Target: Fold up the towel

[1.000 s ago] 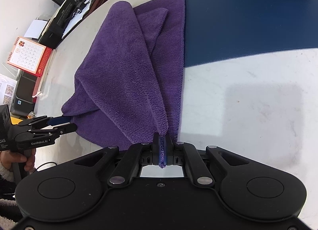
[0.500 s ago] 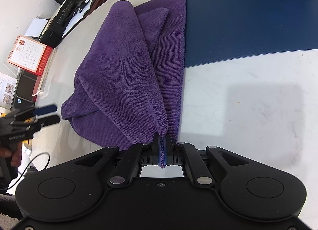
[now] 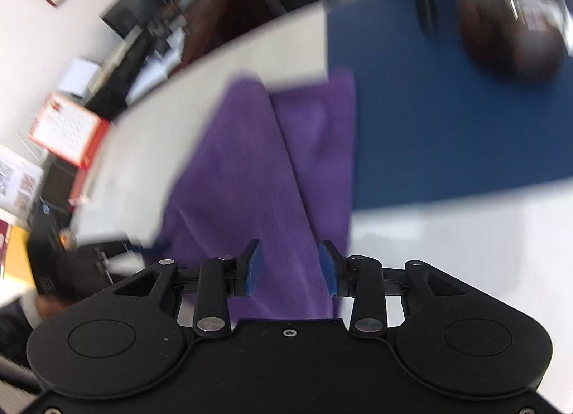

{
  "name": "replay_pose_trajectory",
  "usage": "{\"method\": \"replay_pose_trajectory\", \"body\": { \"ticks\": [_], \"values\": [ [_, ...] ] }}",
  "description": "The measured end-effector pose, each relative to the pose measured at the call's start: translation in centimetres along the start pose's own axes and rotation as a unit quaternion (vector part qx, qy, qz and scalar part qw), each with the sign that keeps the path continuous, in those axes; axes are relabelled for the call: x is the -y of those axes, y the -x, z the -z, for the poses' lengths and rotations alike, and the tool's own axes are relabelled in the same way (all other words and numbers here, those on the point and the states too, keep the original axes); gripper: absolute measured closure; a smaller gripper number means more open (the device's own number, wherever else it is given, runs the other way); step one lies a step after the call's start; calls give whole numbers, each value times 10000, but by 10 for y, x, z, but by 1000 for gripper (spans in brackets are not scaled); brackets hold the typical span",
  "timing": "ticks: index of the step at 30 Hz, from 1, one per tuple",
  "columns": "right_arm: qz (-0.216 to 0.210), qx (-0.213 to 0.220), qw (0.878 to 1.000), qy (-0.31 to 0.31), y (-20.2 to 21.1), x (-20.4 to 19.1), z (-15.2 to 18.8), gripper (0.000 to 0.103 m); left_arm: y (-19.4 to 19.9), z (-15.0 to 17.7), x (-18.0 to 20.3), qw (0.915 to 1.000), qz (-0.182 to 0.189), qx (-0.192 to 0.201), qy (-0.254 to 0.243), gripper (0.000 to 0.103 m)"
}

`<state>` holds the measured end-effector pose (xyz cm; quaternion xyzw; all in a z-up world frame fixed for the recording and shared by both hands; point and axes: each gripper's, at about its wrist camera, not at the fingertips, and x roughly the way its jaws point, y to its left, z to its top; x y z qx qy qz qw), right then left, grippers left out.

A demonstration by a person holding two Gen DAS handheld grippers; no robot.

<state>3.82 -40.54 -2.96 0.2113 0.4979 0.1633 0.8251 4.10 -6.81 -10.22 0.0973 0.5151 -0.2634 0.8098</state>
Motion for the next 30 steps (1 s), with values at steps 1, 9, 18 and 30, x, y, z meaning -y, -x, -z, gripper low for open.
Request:
{"method": "replay_pose_trajectory", "body": {
  "ticks": [1, 9, 18, 30],
  "values": [
    [82, 87, 9998, 150, -4, -3, -13, 67, 0, 0, 0, 10000, -1, -11, -10, 48],
    [1040, -77, 9871, 1218, -109, -7, -81, 67, -1, -1, 6, 9995, -76, -104, -287, 47],
    [1241, -443, 9738, 1854, -143, -13, -88, 68, -1, -3, 0, 9998, 69, -164, -79, 46],
    [1230, -730, 9614, 2349, -142, -21, -84, 97, 0, -3, -1, 9998, 77, -184, -11, 46]
  ]
}}
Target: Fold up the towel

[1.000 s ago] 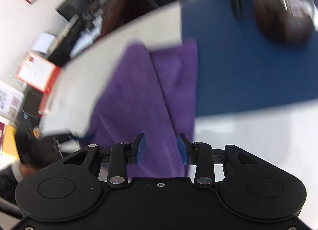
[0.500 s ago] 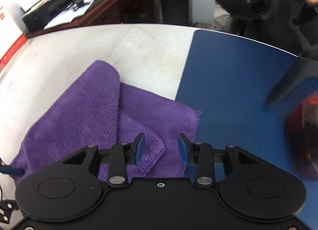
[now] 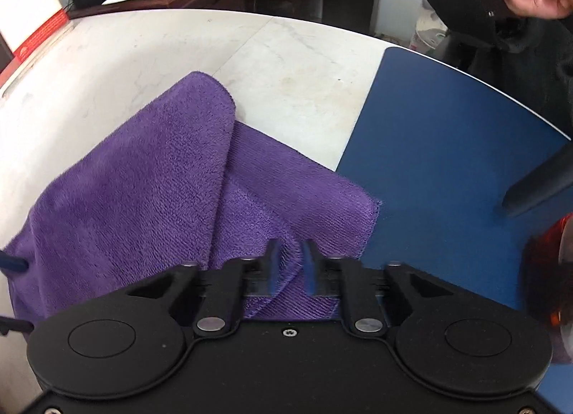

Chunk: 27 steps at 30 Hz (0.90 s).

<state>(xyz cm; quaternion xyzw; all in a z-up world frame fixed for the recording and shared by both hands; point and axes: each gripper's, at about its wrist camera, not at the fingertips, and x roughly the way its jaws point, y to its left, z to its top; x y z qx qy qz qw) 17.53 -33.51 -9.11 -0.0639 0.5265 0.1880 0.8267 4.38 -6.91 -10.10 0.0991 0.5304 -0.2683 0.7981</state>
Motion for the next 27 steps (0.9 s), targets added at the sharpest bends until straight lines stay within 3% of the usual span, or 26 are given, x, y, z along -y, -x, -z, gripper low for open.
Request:
{"method": "replay_pose_trajectory", "body": {
  "ticks": [7, 15, 27],
  "values": [
    [-155, 136, 9998, -85, 5, 6, -1, 99, 1, -1, -4, 9993, -115, 66, 360, 52],
    [-118, 381, 9992, -54, 16, 4, -4, 99, -2, 3, 15, 9982, -561, 121, 152, 55],
    [217, 583, 9980, 102, 30, 15, -24, 99, -5, 0, 16, 9985, -516, 75, 174, 55]
  ]
}}
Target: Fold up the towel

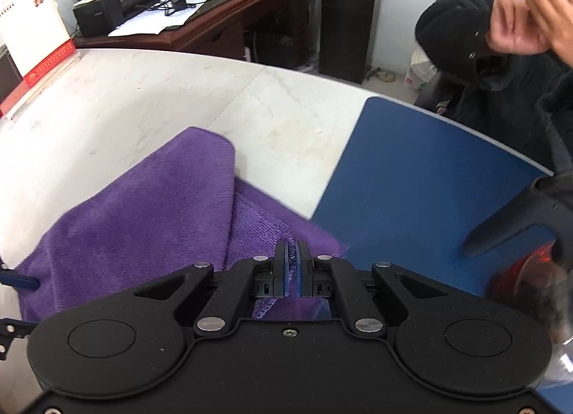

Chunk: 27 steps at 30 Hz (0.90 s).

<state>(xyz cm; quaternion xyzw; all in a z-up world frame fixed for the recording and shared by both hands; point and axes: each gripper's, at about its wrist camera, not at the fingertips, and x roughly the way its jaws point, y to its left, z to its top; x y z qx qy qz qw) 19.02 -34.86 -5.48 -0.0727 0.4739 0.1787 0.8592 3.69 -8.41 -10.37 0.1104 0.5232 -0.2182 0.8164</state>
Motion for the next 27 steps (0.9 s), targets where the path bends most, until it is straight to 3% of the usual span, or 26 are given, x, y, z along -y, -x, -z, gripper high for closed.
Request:
{"method": "replay_pose_trajectory", "body": {
  "ticks": [6, 27],
  "values": [
    [249, -34, 9996, 128, -11, 10, -11, 100, 0, -1, 0, 10000, 27, -14, -4, 55],
    [345, -324, 9988, 154, -48, 17, -1, 99, 2, 0, -3, 10000, 68, -27, -66, 55]
  ]
}}
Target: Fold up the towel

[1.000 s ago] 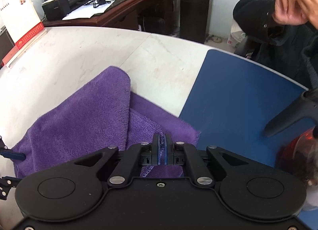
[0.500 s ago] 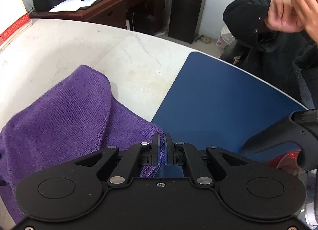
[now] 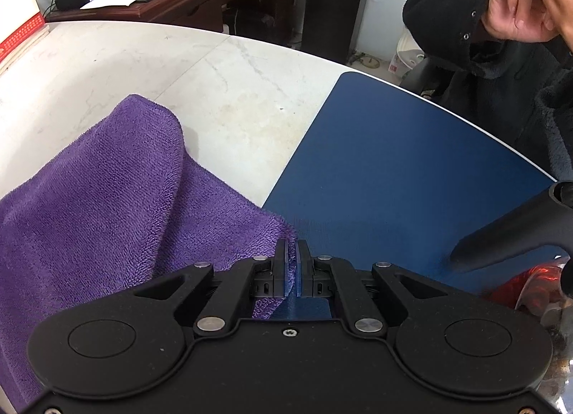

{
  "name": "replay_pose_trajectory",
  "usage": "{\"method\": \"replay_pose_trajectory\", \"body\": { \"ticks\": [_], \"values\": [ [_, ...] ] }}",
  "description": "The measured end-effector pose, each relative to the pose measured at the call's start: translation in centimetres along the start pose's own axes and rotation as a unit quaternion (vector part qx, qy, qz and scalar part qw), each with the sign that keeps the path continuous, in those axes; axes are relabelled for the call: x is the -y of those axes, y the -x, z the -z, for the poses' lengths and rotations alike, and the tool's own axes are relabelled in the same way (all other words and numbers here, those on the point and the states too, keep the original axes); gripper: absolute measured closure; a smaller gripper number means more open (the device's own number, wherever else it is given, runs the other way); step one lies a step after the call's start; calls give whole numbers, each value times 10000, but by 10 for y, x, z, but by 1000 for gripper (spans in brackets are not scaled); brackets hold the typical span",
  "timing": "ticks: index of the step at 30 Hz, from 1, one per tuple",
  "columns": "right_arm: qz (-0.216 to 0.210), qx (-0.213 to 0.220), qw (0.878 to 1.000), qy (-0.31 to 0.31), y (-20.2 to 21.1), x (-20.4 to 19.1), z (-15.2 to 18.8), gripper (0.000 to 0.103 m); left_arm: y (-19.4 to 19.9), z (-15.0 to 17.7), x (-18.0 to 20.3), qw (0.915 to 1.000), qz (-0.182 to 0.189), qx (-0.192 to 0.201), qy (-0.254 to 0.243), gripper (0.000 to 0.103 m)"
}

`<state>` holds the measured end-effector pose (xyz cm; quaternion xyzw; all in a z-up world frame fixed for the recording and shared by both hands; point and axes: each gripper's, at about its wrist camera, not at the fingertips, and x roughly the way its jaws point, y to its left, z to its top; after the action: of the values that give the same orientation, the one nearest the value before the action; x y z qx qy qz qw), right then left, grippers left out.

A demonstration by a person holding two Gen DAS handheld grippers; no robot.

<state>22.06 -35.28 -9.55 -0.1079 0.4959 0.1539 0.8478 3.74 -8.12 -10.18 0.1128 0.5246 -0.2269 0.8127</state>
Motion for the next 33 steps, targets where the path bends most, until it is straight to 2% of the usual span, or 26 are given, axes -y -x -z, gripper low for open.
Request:
{"method": "replay_pose_trajectory", "body": {
  "ticks": [4, 8, 10, 11, 13, 15, 18, 22, 27, 31, 33],
  "values": [
    [97, 27, 9999, -95, 4, -1, 0, 91, 1, 1, 0, 10000, -47, 3, -88, 55],
    [118, 262, 9991, -300, 25, -1, 2, 84, 1, 4, 4, 9996, -155, 51, -240, 55],
    [-111, 487, 9974, -513, 53, -7, 10, 80, 1, 6, 6, 9992, -201, 87, -336, 55],
    [-346, 585, 9957, -629, 72, -14, 20, 72, 1, 7, 7, 9990, -222, 96, -389, 55],
    [-569, 567, 9942, -712, 89, -24, 34, 67, 1, 8, 8, 9987, -242, 112, -446, 56],
    [-875, 424, 9922, -780, 110, -41, 62, 67, 0, 8, 8, 9984, -257, 120, -481, 58],
    [-1088, 80, 9893, -969, 126, -58, 108, 68, 0, 7, 7, 9981, -270, 119, -536, 63],
    [-1103, -259, 9905, -783, 132, -89, 155, 70, 2, 6, 2, 9982, -307, 96, -514, 81],
    [-1036, -381, 9930, -426, 120, -118, 175, 73, 5, 8, -4, 9982, -309, 42, -506, 90],
    [-955, -360, 9942, -346, 114, -124, 181, 77, 6, 7, -5, 9978, -273, 38, -596, 94],
    [-873, -373, 9950, -294, 114, -125, 183, 82, 6, 7, -4, 9980, -220, 48, -589, 95]
  ]
}}
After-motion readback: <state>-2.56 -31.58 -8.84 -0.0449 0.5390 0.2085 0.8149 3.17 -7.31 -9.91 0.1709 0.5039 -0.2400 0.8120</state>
